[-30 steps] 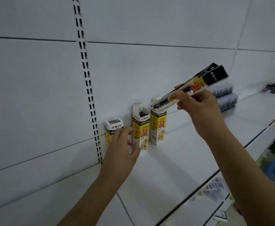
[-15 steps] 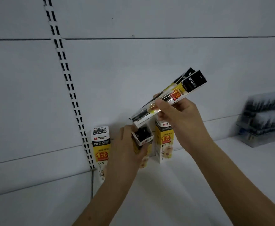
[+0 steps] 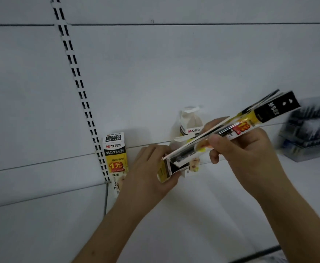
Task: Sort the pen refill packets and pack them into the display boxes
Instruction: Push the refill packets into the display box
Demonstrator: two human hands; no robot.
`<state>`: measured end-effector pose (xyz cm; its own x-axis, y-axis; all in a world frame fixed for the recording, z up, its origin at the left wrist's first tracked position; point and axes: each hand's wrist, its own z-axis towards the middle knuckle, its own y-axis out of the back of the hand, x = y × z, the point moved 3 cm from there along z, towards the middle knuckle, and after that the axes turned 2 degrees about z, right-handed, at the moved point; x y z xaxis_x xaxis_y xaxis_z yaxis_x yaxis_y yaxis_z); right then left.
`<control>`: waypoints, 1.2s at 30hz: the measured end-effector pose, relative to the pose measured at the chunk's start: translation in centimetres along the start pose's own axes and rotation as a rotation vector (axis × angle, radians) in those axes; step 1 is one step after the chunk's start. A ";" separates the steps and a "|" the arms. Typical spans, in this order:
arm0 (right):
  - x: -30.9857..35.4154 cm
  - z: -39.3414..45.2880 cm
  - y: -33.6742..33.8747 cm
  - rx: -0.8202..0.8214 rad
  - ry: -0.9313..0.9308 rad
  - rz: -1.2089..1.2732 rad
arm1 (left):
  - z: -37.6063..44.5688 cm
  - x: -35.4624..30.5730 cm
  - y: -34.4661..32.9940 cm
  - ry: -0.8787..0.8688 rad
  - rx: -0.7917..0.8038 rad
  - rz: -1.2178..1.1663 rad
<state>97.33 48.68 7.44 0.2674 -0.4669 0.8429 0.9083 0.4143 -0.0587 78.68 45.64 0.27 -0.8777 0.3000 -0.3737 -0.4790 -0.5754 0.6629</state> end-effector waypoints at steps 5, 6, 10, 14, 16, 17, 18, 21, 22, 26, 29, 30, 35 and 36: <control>-3.6 1.4 0.0 0.023 -0.119 0.104 | 0.1 0.3 -0.2 0.177 0.035 -0.158; -4.2 1.6 0.1 0.022 -0.127 0.121 | 0.2 0.5 -0.4 0.199 0.025 -0.190; -5.2 2.0 1.5 -0.021 -0.135 0.198 | -0.1 0.7 -0.5 0.235 0.008 -0.268; -5.2 2.3 2.0 0.025 -0.101 0.147 | -0.4 0.3 -0.5 0.263 -0.001 -0.308; -5.2 2.5 1.9 0.064 -0.087 0.067 | -0.4 0.4 -0.6 0.272 -0.026 -0.337; -5.2 2.6 1.9 0.076 -0.082 0.027 | -0.4 0.4 -0.5 0.277 -0.035 -0.351; -5.1 2.7 2.0 0.090 -0.076 -0.001 | -0.4 0.5 -0.5 0.284 -0.040 -0.360; -4.7 2.8 2.4 0.155 -0.033 -0.072 | -0.4 0.5 -0.4 0.296 -0.035 -0.364; -4.5 2.8 2.5 0.180 -0.016 -0.102 | -0.4 0.4 -0.4 0.297 -0.036 -0.359; -4.2 2.9 2.2 0.225 -0.009 -0.283 | -0.4 0.4 -0.9 0.293 -0.039 -0.373; -4.7 3.7 0.9 0.346 -0.045 -0.525 | -0.4 0.0 -1.3 0.262 -0.033 -0.335; -4.8 3.9 0.5 0.388 -0.049 -0.566 | -0.4 -0.1 -1.5 0.259 -0.036 -0.324; -4.1 4.3 0.6 0.506 -0.013 -0.574 | -0.1 0.0 -1.6 0.273 -0.062 -0.332; -3.8 4.2 0.7 0.534 0.019 -0.611 | 0.0 0.0 -1.4 0.277 -0.060 -0.329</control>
<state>95.59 54.06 6.45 -0.2161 -0.7426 0.6340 0.6213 0.3964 0.6760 79.34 46.49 -0.69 -0.6371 0.2636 -0.7243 -0.7234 -0.5289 0.4439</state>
